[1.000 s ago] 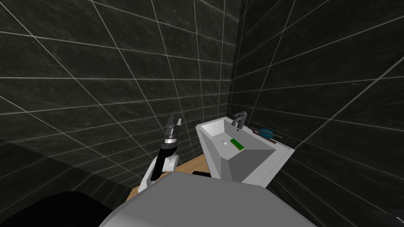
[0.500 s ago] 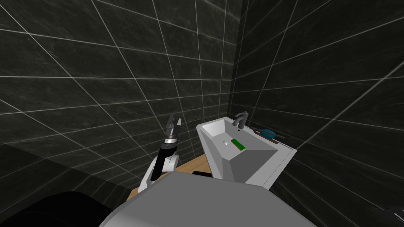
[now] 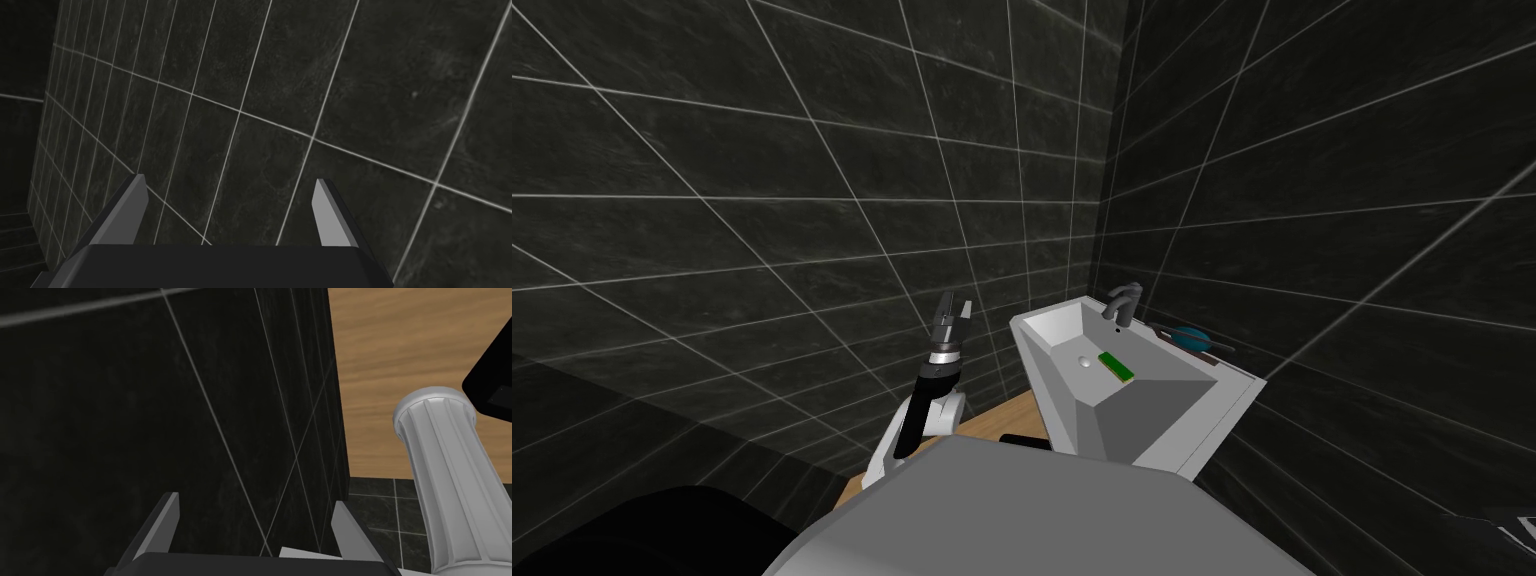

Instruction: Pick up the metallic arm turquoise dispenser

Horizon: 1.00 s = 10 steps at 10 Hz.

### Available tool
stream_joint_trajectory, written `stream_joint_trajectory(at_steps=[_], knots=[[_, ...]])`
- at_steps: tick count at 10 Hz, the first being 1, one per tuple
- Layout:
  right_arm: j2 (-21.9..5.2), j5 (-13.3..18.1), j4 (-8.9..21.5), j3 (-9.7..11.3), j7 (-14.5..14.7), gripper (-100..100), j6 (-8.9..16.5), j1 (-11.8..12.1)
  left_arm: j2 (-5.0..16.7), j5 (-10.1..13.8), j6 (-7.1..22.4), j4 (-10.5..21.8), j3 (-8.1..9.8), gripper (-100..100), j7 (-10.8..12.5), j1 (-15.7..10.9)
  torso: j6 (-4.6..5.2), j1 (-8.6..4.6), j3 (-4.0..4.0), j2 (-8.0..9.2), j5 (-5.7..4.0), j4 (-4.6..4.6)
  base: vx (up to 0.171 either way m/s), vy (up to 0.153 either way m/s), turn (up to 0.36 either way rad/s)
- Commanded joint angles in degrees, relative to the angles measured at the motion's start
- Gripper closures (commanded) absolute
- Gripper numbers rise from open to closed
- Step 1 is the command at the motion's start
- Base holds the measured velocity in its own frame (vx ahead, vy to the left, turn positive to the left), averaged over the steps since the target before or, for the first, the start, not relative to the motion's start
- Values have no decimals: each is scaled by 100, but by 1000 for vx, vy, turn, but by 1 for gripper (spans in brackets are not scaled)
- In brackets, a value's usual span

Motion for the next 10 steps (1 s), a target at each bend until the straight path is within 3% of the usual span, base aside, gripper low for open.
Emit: stream_joint_trajectory(at_steps=[1, 5, 7, 10], knots=[[-146, -192, -78, 80, 160, -100, 38, -48, 0, 0, 0, 0, 0, 0, 0, 0, 0, 0, 0, 0, 0, 0, -42, 25, 16], [-748, -64, -171, -4, 278, -100, 50, -130, 0, 0, 0, 0, 0, 0, 0, 0, 3, 12, 4, 6, 3, 2, -44, 42, 26], [-748, -64, -171, -4, 278, -100, 50, -130, 0, 0, 0, 0, 0, 0, 0, 0, 4, 9, 4, 4, 3, 2, -20, 22, 4], [-1185, 20, -245, -42, 353, -100, 81, -173, 0, 0, 0, 0, 0, 0, 0, 0, 2, 10, 1, 1, 2, 1, -29, 32, 31]])
